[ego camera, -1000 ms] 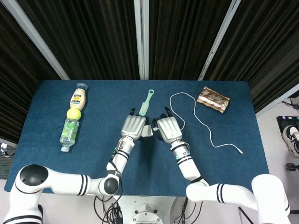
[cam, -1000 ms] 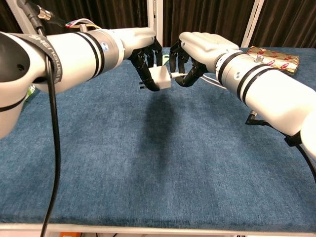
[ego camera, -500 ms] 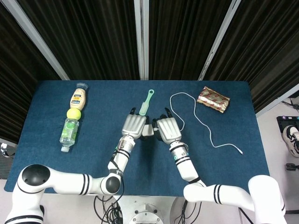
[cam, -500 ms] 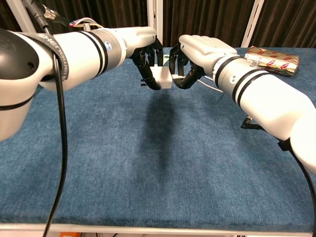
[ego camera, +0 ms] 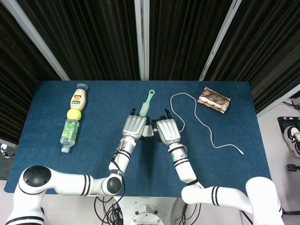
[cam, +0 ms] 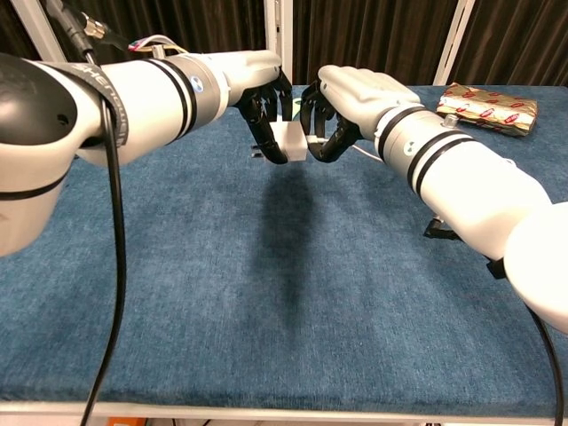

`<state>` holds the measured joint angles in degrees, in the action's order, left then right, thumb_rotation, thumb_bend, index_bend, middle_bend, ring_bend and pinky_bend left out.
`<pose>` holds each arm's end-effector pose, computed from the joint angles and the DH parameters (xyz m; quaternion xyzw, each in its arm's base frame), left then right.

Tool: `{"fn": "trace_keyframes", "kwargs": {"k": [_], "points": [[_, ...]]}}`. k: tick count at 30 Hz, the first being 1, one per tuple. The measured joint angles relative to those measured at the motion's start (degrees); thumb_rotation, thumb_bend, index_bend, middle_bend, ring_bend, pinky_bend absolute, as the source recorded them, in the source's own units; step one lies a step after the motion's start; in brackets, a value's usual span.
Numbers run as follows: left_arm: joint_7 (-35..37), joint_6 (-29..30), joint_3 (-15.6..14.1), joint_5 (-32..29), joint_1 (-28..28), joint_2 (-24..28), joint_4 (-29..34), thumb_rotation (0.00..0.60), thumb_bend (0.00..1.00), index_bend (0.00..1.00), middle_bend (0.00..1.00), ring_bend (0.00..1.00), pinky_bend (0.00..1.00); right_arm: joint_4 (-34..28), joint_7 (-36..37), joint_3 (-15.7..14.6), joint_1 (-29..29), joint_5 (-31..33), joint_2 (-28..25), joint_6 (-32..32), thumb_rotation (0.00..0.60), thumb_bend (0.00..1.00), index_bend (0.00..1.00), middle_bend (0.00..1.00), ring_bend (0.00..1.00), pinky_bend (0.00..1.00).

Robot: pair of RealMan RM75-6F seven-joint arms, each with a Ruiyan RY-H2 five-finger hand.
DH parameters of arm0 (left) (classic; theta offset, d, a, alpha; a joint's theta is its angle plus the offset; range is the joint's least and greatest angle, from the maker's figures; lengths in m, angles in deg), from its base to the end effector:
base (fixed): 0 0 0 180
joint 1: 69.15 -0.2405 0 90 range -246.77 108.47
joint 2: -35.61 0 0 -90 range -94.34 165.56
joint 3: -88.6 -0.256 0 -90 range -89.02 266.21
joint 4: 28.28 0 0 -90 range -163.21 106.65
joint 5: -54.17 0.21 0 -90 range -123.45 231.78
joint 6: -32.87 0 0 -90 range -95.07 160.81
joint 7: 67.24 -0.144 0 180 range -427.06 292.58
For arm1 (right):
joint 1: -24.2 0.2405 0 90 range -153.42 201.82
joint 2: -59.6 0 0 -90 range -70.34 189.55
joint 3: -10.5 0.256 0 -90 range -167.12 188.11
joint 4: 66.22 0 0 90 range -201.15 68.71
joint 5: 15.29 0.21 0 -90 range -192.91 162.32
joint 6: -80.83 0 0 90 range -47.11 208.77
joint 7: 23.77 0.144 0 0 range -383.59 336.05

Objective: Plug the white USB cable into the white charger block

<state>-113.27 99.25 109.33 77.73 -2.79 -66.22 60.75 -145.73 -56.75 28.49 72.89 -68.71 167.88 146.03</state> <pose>0.0005 0.3563 -0.0626 -0.7192 -0.4278 -0.3419 0.4277 -0.0631 -0.3408 -0.0758 0.6844 -0.4023 0.4230 0.4368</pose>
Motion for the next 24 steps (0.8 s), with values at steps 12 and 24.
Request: {"fn": "trace_keyframes", "kwargs": {"k": [12, 24], "points": [[1.4, -1.0, -0.5, 1.2, -0.9, 1.1, 0.5, 0.575, 0.15, 0.48, 0.48, 0.35, 0.08, -0.5, -0.5, -0.1, -0.6, 0.1, -0.7, -0.1, 0.600, 0.28, 0.41, 0.46, 0.26, 0.00], [2.0, -1.5, -1.0, 1.8, -1.4, 2.0, 1.2, 0.559, 0.15, 0.48, 0.48, 0.35, 0.08, -1.5, -0.7, -0.2, -1.5, 0.3, -2.0, 0.5, 0.600, 0.31, 0.45, 0.46, 0.27, 0.00]]}}
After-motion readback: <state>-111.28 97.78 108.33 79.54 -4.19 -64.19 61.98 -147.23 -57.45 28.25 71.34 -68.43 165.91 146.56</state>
